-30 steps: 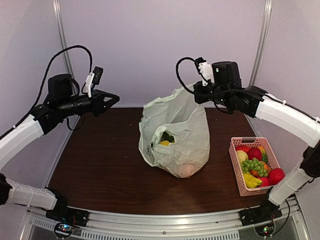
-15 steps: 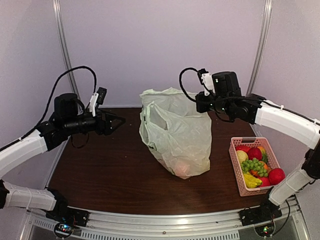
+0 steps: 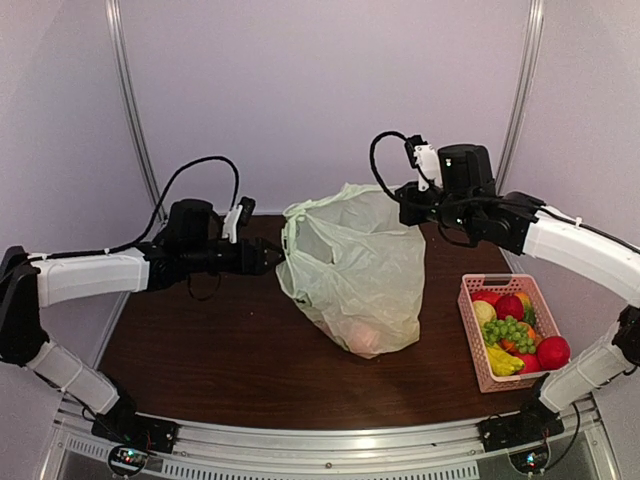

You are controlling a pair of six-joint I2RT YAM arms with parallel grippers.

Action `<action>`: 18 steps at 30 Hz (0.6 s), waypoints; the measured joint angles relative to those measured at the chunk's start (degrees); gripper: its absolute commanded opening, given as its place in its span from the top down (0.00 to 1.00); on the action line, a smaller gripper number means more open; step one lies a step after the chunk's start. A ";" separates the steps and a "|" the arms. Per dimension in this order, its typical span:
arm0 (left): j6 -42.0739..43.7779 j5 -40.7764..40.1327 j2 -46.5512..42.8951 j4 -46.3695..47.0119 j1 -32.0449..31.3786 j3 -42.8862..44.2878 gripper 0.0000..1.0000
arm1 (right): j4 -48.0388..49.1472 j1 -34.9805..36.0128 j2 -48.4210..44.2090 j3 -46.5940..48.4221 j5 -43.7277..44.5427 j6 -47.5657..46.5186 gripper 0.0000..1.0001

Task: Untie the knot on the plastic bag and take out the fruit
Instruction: Adjust the bag opening for the takeout bag.

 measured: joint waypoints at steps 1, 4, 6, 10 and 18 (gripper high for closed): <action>-0.33 -0.04 1.29 0.46 -0.20 0.35 0.11 | 0.02 0.00 -0.02 -0.15 -0.04 0.02 1.00; -1.20 0.59 3.80 2.49 -1.40 0.70 0.34 | 0.11 0.00 -0.04 -0.28 -0.15 0.02 1.00; -1.79 1.40 5.14 3.39 -2.27 1.38 0.67 | 0.15 0.00 -0.13 -0.37 -0.13 0.02 1.00; -1.38 1.42 6.08 3.80 -3.06 1.95 0.98 | 0.09 -0.02 -0.92 -1.09 0.52 -0.07 1.00; -0.66 -3.85 -3.21 0.90 0.90 -5.46 1.00 | -0.90 -4.63 -5.05 -1.57 2.36 -1.11 1.00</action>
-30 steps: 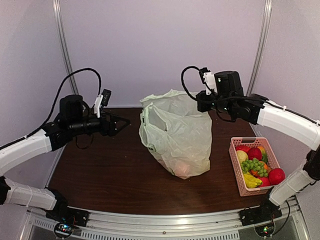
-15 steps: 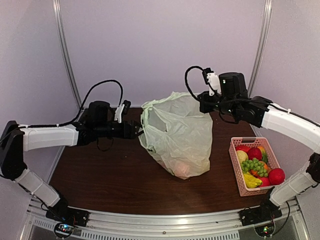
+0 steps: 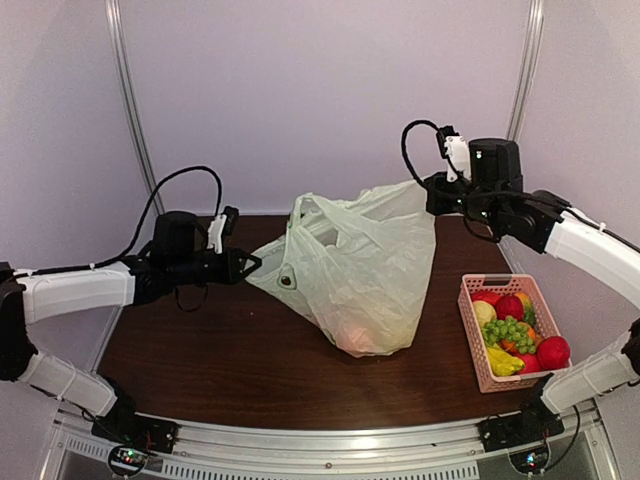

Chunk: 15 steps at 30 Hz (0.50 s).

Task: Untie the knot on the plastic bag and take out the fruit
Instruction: Adjust the bag opening for the takeout bag.

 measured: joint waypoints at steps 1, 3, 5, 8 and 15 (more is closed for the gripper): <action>0.17 -0.26 -1.77 -0.20 0.72 -1.22 1.00 | -0.24 -0.83 -0.50 -0.20 -0.33 -0.11 1.00; 0.61 -0.37 -4.83 -0.31 0.94 -2.64 1.00 | -1.11 -1.66 -0.94 -0.63 -1.79 -0.26 1.00; 1.20 -0.59 -7.89 -0.96 0.90 -3.69 1.00 | -1.57 -2.16 -0.98 -1.11 -2.84 -0.46 1.00; 1.68 -0.85 -11.19 -1.33 0.90 -5.16 0.93 | -1.77 -2.64 -0.98 -1.62 -4.85 -0.61 1.00; 6.14 -2.05 -15.61 -8.66 1.95 -5.44 0.32 | -0.26 -3.78 -0.98 -2.10 -12.87 -2.19 1.00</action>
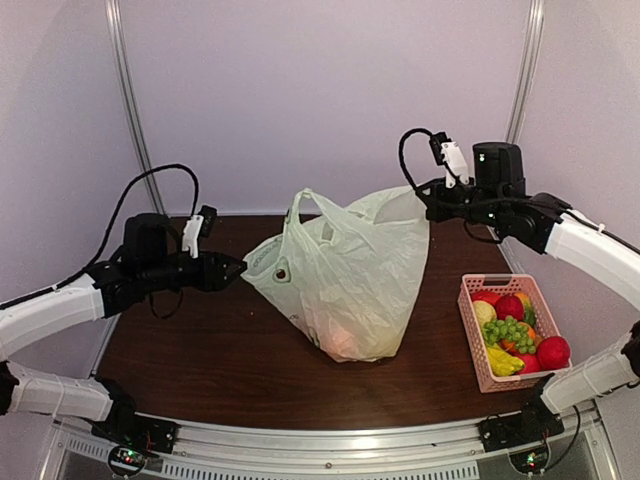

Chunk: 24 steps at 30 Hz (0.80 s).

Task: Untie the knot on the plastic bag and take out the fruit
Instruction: Adjust the bag opening for the takeout bag.

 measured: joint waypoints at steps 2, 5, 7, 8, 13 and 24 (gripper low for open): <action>2.36 -0.15 -0.94 -3.32 0.07 2.08 0.23 | 0.50 0.66 0.09 0.00 -2.38 -1.09 1.00; 5.81 0.02 -1.14 -6.47 0.04 7.96 0.17 | 1.33 2.64 0.35 -0.02 -5.53 -2.45 1.00; 7.65 1.53 -0.74 -7.10 0.07 12.79 0.15 | 2.38 4.11 0.61 -0.17 -7.39 -3.02 1.00; 8.41 2.71 -0.24 -7.08 0.04 15.17 0.15 | 2.64 4.48 0.72 -0.24 -7.89 -3.13 1.00; 10.51 7.41 5.40 -5.66 -1.55 22.95 0.07 | 3.91 5.46 1.86 -0.24 -9.44 -3.48 1.00; 13.86 9.22 19.74 -6.03 -6.69 30.97 0.02 | 3.96 6.29 3.02 -0.24 -10.25 -3.87 1.00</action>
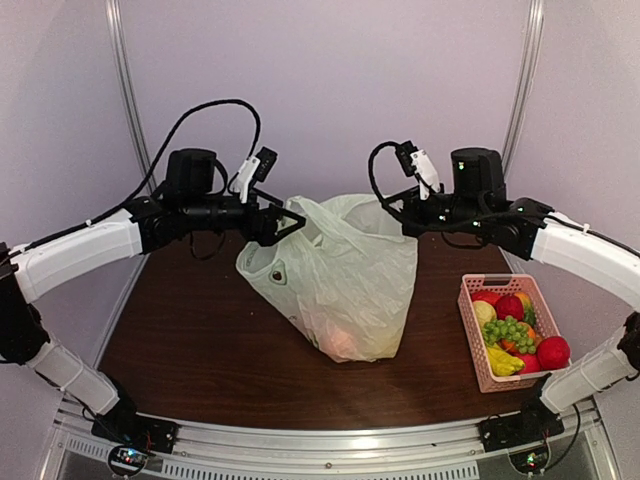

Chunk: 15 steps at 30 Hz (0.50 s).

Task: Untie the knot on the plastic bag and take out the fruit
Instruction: Adjust the bag opening for the takeout bag.

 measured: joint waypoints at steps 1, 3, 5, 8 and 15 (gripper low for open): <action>0.28 -0.87 0.72 -0.02 -0.13 0.63 0.02 | 0.00 0.04 0.00 0.00 -0.02 0.02 1.00; 0.63 -3.37 1.75 -0.13 -0.17 1.66 0.03 | 0.00 0.04 0.00 0.00 -0.04 0.02 1.00; 0.83 -5.66 2.25 -0.02 -0.17 1.99 0.05 | 0.00 0.04 0.00 0.00 -0.07 0.02 1.00; 1.01 -7.17 2.67 0.17 -0.15 1.99 0.19 | 0.00 0.04 0.00 -0.07 -0.07 0.04 1.00; 2.25 -2.08 3.67 1.77 -0.15 2.19 0.63 | 0.33 0.11 0.00 -0.44 0.07 0.26 1.00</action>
